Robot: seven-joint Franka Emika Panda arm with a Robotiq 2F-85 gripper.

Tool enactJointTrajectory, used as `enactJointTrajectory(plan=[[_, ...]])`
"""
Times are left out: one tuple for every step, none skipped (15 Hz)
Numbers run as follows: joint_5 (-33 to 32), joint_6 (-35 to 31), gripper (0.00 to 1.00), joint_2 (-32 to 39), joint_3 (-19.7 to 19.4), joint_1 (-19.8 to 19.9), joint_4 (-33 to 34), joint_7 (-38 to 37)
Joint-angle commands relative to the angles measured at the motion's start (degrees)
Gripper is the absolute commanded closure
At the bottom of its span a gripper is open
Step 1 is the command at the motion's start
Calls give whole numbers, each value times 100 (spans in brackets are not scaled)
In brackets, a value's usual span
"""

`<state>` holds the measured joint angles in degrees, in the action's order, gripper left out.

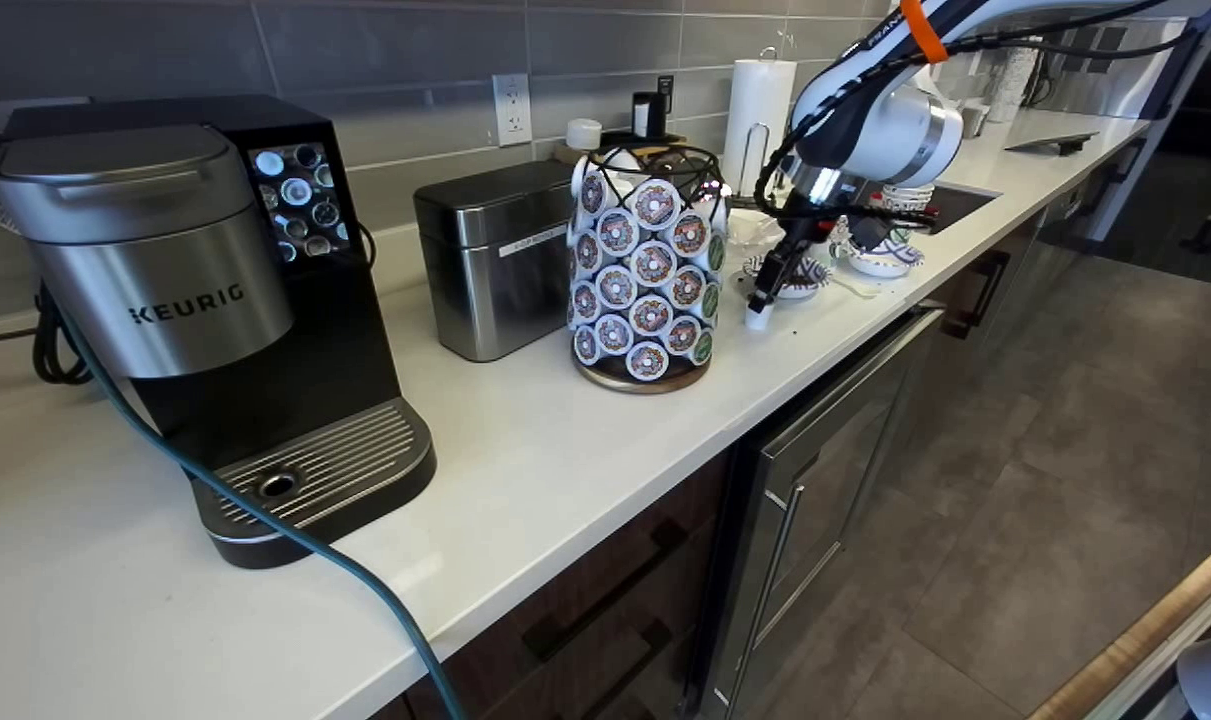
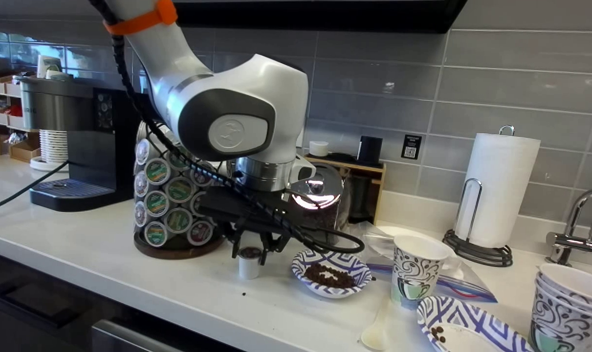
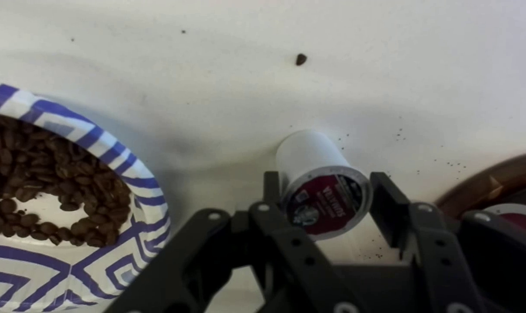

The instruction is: Put the white object on the rack

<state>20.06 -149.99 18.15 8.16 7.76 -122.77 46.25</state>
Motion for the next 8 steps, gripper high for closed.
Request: enactJointTrajectory(plan=[[-102, 311, 72, -46, -42, 25, 41, -241], [-82, 447, 72, -99, -55, 41, 35, -308], [13, 656, 72, -175, -41, 90, 27, -310], [95, 891, 72, -238, -34, 132, 29, -280], [229, 1164, 72, -338, -18, 193, 14, -205], [334, 1362, 72, -422, -27, 230, 4, -109], [454, 1590, 72, -544, -55, 259, -25, -66], [549, 1779, 72, -644, -100, 270, -39, -58]])
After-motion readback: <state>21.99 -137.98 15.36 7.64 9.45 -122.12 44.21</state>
